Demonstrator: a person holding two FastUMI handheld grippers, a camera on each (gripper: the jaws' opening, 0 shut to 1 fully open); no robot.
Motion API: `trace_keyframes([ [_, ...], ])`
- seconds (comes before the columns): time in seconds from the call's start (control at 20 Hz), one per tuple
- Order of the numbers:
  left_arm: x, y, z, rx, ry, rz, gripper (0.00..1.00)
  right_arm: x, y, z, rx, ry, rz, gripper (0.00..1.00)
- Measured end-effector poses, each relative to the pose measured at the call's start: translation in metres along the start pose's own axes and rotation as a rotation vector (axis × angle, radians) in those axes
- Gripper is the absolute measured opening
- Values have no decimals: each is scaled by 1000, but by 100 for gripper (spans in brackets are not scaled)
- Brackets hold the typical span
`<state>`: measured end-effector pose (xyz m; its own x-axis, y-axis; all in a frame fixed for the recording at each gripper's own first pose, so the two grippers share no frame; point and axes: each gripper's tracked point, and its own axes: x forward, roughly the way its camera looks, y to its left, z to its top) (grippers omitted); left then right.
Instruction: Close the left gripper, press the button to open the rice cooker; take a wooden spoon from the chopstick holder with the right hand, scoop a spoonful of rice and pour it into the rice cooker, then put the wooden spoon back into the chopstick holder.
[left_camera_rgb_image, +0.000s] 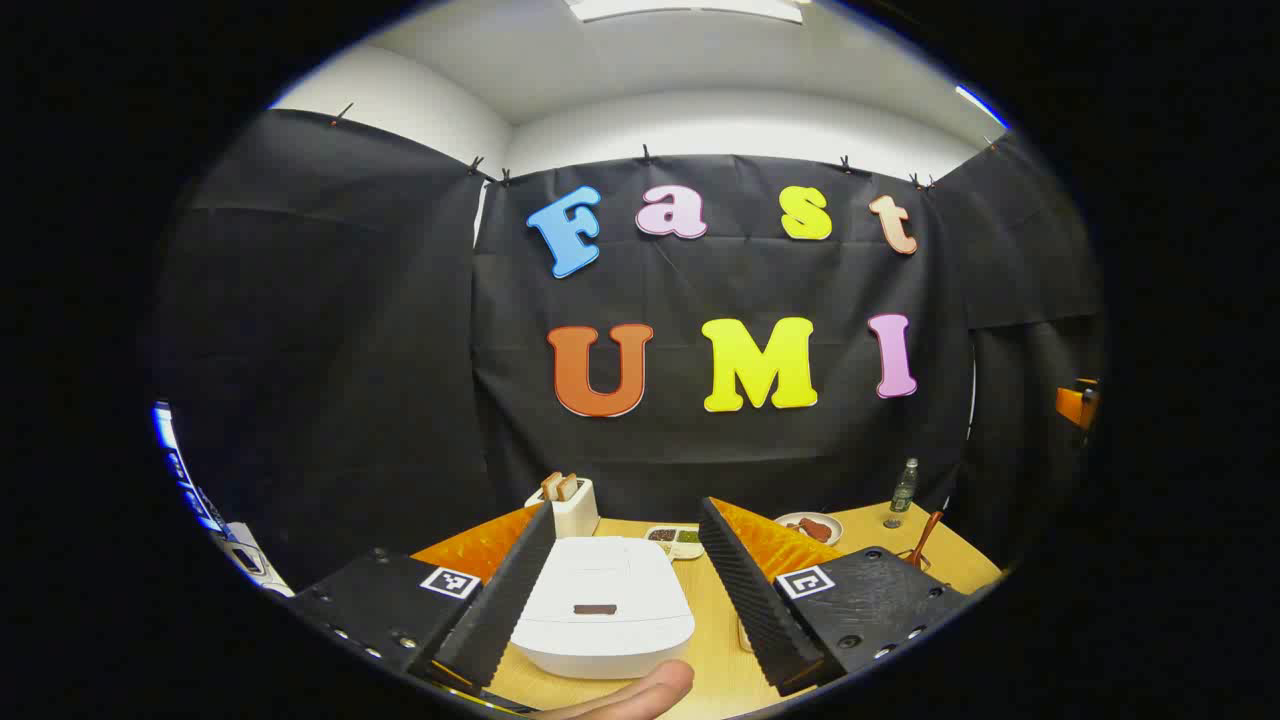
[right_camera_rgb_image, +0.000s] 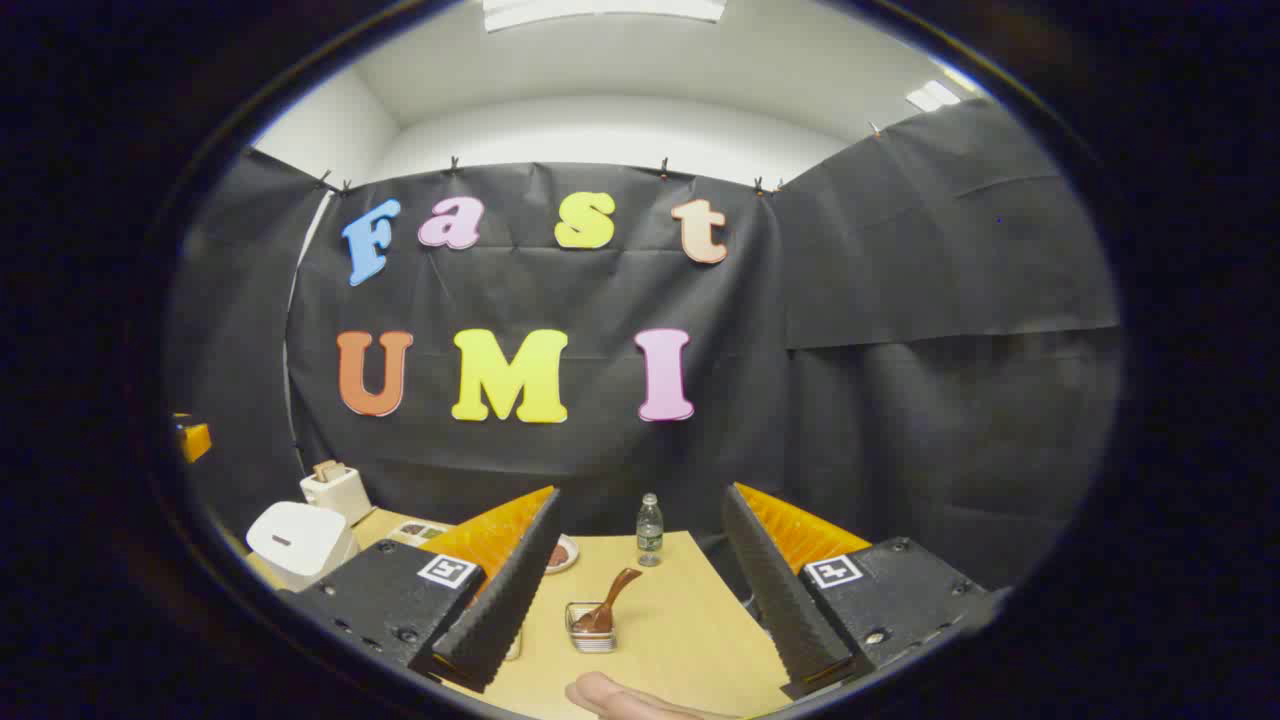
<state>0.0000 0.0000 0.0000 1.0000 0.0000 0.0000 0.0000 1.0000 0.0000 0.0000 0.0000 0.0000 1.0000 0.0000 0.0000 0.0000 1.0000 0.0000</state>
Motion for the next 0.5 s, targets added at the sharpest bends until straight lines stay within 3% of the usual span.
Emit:
trace_keyframes([
  [0.5,13,10,-9,-24,-9,7,94,3,0,-9,-22,-9,4,100],
])
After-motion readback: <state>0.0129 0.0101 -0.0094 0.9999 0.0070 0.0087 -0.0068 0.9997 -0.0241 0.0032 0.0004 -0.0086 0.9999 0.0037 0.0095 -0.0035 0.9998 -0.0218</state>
